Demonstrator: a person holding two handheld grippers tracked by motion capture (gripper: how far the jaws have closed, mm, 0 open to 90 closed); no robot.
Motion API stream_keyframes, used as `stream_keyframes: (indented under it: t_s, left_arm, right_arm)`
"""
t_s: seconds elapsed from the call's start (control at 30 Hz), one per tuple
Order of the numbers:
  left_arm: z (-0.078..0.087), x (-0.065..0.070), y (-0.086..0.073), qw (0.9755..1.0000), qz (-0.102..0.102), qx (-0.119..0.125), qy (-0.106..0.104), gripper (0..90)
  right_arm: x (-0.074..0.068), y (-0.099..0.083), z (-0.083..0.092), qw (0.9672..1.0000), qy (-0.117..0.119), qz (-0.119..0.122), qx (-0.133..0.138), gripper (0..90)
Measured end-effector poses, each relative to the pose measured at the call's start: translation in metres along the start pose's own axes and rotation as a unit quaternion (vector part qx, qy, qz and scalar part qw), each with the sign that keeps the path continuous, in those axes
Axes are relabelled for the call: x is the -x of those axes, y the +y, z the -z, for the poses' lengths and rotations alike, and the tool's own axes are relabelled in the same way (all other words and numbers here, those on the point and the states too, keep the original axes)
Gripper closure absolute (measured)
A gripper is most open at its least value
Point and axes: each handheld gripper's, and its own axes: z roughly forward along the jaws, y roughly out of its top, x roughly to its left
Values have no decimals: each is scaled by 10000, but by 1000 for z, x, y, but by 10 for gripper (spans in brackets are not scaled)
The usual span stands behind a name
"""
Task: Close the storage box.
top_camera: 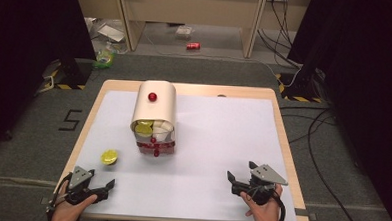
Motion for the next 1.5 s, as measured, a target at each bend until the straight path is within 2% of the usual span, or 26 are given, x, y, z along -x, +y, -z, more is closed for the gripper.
stream_keyframes:
  t_s: [0.37,0.77,1.07,1.23,1.5]
  left_arm:
    - [0,0,0,10000,0,1,1,140]
    - [0,0,0,10000,-2,-2,1,140]
    - [0,0,0,10000,-1,-4,5,140]
    - [0,0,0,10000,1,-2,3,140]
    - [0,0,0,10000,-1,-11,6,140]
  right_arm:
    - [0,-8,3,9996,22,-20,-279,153]
    - [-3,-14,7,9987,80,110,-488,154]
    - [-5,-20,9,9972,117,170,-716,154]
    - [-6,-24,10,9954,89,228,-929,154]
    - [-6,-27,12,9941,80,264,-1053,154]
